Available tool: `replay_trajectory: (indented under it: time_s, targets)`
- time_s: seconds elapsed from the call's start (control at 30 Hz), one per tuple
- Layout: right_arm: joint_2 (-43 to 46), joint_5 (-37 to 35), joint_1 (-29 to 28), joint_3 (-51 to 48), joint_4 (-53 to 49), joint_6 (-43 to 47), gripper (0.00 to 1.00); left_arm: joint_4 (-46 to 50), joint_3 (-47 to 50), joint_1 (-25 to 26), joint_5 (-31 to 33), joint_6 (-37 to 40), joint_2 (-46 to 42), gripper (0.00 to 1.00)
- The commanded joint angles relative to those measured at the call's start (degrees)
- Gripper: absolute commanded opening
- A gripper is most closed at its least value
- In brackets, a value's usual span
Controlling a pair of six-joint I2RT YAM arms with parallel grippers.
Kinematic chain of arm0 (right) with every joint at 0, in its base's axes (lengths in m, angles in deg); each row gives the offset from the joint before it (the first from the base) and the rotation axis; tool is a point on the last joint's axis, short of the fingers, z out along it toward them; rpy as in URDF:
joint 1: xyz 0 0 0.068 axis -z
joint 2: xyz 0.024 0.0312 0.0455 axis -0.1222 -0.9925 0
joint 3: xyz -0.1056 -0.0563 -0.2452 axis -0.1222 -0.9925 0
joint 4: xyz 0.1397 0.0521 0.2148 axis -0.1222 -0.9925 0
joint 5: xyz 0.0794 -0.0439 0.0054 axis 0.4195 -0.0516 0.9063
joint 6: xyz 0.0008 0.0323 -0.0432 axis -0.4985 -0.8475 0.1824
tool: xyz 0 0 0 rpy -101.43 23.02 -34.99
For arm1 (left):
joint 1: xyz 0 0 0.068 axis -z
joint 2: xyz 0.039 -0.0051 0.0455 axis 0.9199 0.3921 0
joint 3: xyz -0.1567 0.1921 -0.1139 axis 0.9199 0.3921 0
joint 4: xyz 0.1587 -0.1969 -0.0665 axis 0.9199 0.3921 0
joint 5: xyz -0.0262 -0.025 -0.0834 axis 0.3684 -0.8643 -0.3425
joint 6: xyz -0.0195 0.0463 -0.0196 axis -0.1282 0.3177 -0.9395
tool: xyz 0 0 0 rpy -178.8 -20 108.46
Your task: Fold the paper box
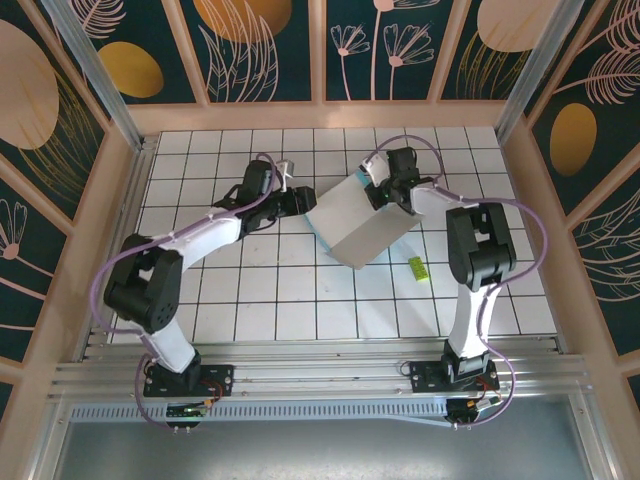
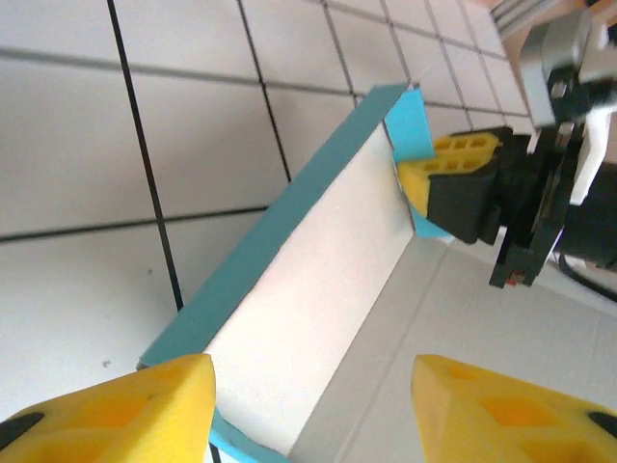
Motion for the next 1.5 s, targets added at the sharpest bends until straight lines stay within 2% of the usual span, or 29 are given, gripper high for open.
replay_trajectory:
  time_s: [0.0,0.1,0.2,0.3,0.4,0.47,0.53,0.57,0.63,0.73,0.87,1.0,1.23,1.37,1.47]
  targets:
    - [6.51,2.40,-0.64,-3.10,6.34,4.01,0.00,-5.82,3.44,0.24,5.13,2.95,-6.38,0.58]
    - [9.40,4.55,-0.65,-5.17,7.02,6.92,0.00,-9.33,6.83,0.24,6.46,4.57,-10.35,0.60]
    - [10.89,6.97,-0.55,-4.96,3.30,13.76,0.00,-10.57,8.15,0.24,7.82,5.46,-12.63,0.61]
    - [11.23,9.42,-0.38,-2.56,-4.09,22.88,0.00,-11.83,10.34,0.24,9.05,5.66,-14.48,0.61]
    - [10.44,10.73,-0.51,2.64,-15.79,33.56,0.00,-13.01,11.80,0.24,9.98,5.81,-16.18,0.61]
    - [8.81,8.30,-1.57,6.93,-26.81,44.45,0.00,-13.17,12.62,0.24,10.72,5.98,-17.18,0.62]
    - [5.93,-0.31,-4.05,11.05,-35.75,52.75,0.00,-13.47,13.53,0.25,11.34,6.01,-17.78,0.62]
    - [3.67,-5.15,-5.23,13.96,-39.26,53.89,0.00,-13.58,13.86,0.24,11.66,6.00,-17.97,0.62]
    - [-0.25,-9.25,-7.00,18.70,-44.27,55.07,0.00,-13.66,14.44,0.24,11.83,5.80,-18.17,0.62]
    - [-2.67,-4.31,-9.66,19.89,-44.35,57.99,0.00,-14.51,15.36,0.26,11.21,5.01,-18.18,0.62]
    - [-8.88,-4.42,-13.48,22.07,-45.27,57.88,0.00,-15.64,16.80,0.24,10.49,3.83,-18.52,0.62]
    - [-11.63,-4.03,-14.18,21.03,-43.35,57.50,0.00,-15.66,17.60,0.24,10.35,3.55,-18.93,0.62]
    - [-12.61,-5.22,-16.03,13.48,-36.98,57.90,0.12,-15.80,17.80,0.24,10.86,3.55,-18.79,0.63]
    - [-12.81,-6.05,-16.10,12.67,-35.82,55.85,0.23,-15.54,17.59,0.24,10.66,3.55,-18.52,0.63]
    - [-11.44,-5.53,-16.10,12.29,-35.09,55.57,0.26,-15.30,17.49,0.24,10.67,3.38,-18.02,0.63]
